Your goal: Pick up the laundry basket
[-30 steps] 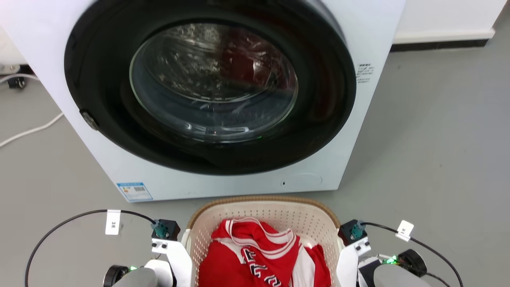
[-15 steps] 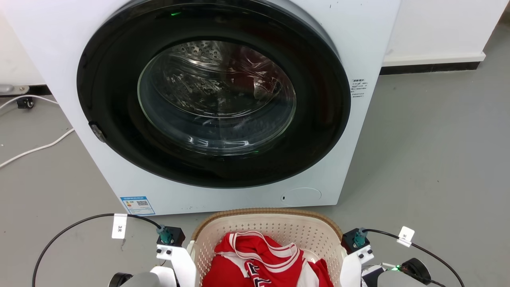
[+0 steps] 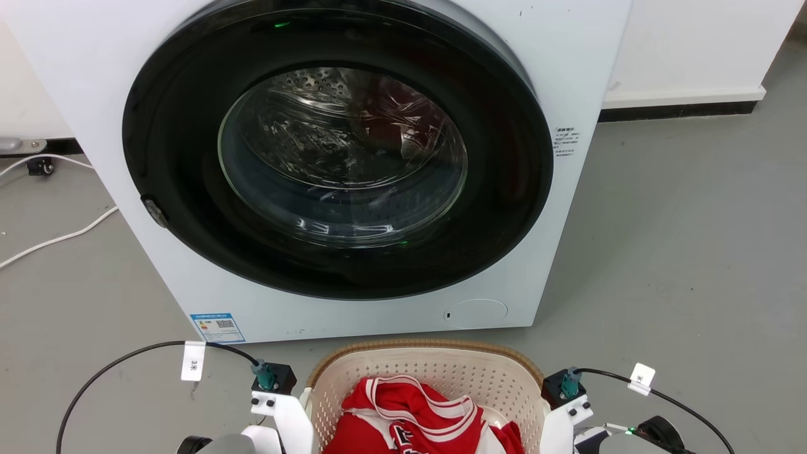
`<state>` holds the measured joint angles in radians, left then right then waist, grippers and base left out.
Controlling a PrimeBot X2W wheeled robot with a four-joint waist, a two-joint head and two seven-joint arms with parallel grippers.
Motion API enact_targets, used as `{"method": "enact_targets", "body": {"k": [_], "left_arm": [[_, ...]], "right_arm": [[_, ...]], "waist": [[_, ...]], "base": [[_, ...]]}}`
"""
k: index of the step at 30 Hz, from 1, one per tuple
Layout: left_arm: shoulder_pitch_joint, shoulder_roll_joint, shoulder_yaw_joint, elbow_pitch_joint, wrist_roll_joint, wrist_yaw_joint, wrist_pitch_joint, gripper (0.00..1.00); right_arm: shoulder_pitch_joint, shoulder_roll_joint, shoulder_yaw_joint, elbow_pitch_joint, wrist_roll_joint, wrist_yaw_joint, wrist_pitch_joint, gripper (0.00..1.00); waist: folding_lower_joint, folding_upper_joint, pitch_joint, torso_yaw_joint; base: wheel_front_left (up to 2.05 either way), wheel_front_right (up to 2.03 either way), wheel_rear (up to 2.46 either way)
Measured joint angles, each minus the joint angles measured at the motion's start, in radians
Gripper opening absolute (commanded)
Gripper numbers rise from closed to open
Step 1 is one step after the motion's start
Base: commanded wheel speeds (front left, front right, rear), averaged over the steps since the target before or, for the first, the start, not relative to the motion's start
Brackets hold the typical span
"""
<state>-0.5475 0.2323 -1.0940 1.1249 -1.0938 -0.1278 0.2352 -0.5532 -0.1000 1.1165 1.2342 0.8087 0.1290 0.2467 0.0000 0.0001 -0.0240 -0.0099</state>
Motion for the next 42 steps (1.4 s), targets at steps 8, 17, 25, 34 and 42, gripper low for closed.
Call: {"method": "enact_targets", "body": {"k": [8, 17, 25, 34, 42], "left_arm": [[-0.004, 0.002, -0.029, -0.001, -0.028, 0.0, 0.0, 0.0], [-0.006, 0.003, -0.057, 0.002, -0.057, 0.0, -0.005, 0.0], [-0.006, 0.002, -0.078, 0.004, -0.082, 0.0, -0.011, 0.0], [-0.008, 0.003, -0.1, 0.007, -0.108, 0.0, -0.016, 0.0], [-0.012, 0.004, -0.117, 0.007, -0.125, 0.0, -0.017, 0.0]], "right_arm": [[0.0, -0.003, 0.031, 0.002, 0.03, 0.0, -0.001, 0.0], [-0.007, -0.005, 0.066, 0.007, 0.055, 0.0, -0.015, 0.0], [-0.011, -0.005, 0.091, 0.012, 0.073, 0.0, -0.019, 0.0], [-0.013, -0.005, 0.111, 0.014, 0.09, 0.0, -0.021, 0.0], [-0.016, -0.005, 0.125, 0.017, 0.102, 0.0, -0.022, 0.0]], "waist": [[0.0, -0.0001, 0.002, -0.001], [0.0, -0.0001, 0.003, 0.004], [0.0, -0.0001, 0.004, 0.01], [0.0, -0.0001, 0.007, 0.009], [0.0001, -0.0001, 0.009, 0.009]], "base": [[0.0, 0.0, 0.0], [0.0, 0.0, 0.0], [0.0, 0.0, 0.0], [0.0, 0.0, 0.0], [0.0, 0.0, 0.0]]}}
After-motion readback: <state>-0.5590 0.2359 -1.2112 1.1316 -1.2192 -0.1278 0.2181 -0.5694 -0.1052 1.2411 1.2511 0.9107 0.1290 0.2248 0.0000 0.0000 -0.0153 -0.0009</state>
